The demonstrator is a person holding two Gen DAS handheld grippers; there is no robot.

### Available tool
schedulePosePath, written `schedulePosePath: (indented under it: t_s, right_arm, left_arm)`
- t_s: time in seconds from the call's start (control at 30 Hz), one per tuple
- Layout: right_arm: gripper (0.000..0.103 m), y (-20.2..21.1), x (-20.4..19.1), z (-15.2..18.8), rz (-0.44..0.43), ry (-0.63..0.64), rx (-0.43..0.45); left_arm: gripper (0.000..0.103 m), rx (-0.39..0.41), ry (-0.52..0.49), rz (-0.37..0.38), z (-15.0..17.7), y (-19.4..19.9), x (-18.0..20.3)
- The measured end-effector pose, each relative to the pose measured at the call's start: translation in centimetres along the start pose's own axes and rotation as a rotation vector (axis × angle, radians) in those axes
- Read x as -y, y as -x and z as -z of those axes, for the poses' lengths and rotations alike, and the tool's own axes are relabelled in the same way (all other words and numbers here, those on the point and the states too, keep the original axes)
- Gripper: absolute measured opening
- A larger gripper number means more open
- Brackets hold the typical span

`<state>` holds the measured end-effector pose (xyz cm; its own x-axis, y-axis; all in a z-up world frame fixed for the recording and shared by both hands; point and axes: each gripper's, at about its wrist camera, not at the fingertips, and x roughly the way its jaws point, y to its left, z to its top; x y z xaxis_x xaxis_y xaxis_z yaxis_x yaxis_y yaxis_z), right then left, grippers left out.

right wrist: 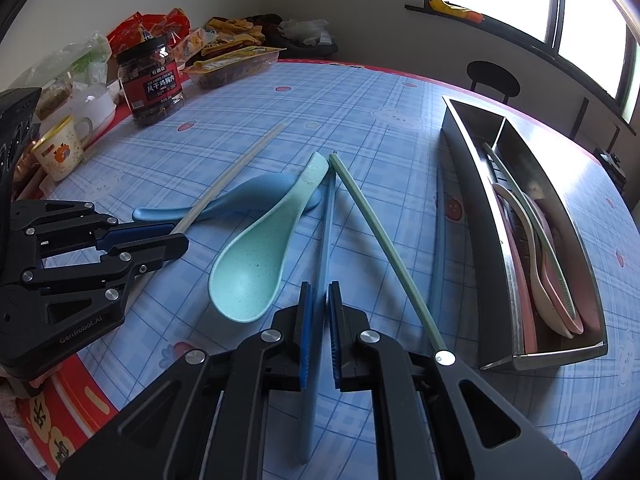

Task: Organize utensils
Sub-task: 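Close the left gripper on the beige chopstick while the right closes on the blue chopstick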

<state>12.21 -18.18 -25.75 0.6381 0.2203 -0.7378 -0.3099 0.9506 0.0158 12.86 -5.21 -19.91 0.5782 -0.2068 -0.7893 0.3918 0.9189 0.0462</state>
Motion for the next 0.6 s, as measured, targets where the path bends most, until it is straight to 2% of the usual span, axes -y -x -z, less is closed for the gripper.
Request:
schedulePosePath:
  t_s: [0.17,0.6]
  right_arm:
    - [0.009,-0.1,0.0,-0.1,-0.012,-0.009,-0.001]
    - [0.007,0.0,0.4,0.0,-0.016,-0.018,0.005]
  left_arm:
    - [0.011,0.024,0.054,0.047,0.1,0.4,-1.3]
    - [0.011,0.111,0.142,0.05,0.5,2.3,-3.0]
